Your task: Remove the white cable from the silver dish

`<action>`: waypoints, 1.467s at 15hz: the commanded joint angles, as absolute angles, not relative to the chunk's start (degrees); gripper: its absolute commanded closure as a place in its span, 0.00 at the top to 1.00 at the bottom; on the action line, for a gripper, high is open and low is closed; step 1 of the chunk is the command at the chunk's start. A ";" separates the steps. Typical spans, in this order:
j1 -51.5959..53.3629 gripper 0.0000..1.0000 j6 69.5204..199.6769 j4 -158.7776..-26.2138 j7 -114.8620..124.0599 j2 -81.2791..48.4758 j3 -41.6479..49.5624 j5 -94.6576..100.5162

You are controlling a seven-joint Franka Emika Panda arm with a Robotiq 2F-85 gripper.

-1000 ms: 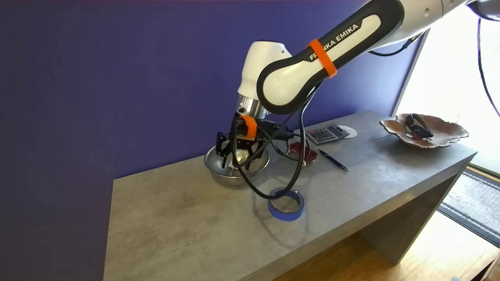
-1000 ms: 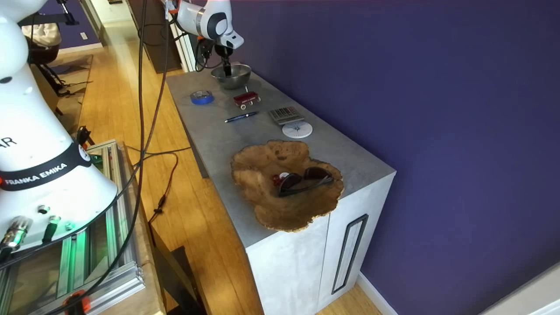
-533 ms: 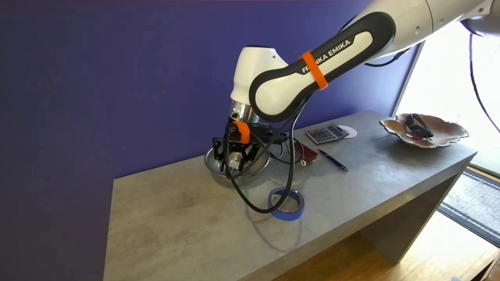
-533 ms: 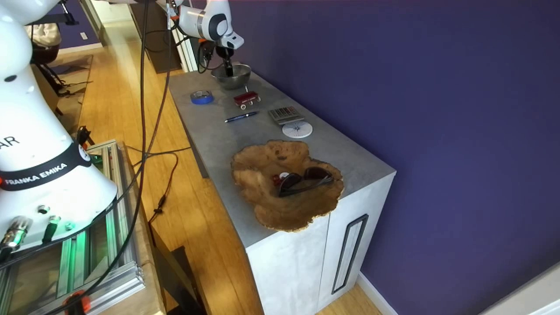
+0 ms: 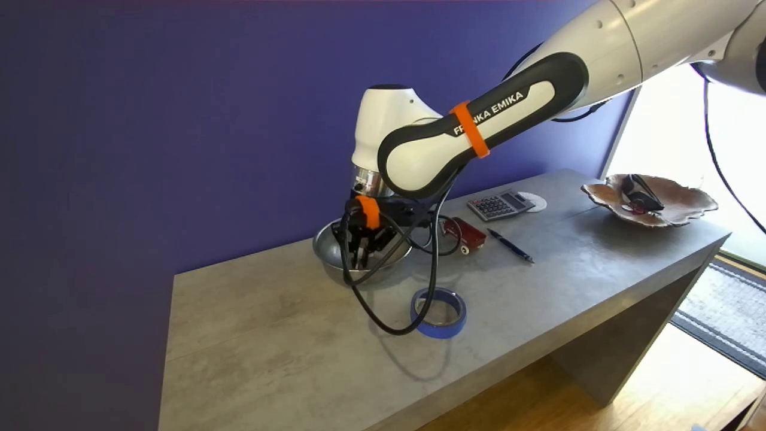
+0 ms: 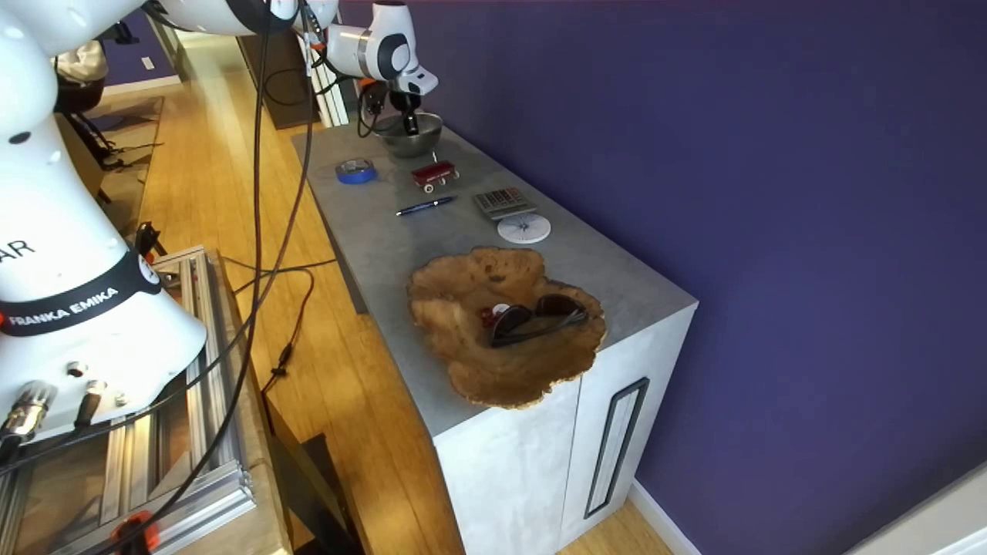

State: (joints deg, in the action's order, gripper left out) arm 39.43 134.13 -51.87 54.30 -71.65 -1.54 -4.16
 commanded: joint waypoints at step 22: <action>40.66 0.01 128.14 -80.96 58.27 -39.97 -1.38 -7.39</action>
State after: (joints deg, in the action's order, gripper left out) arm 41.02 119.24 -69.61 56.66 -46.45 -0.76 -4.79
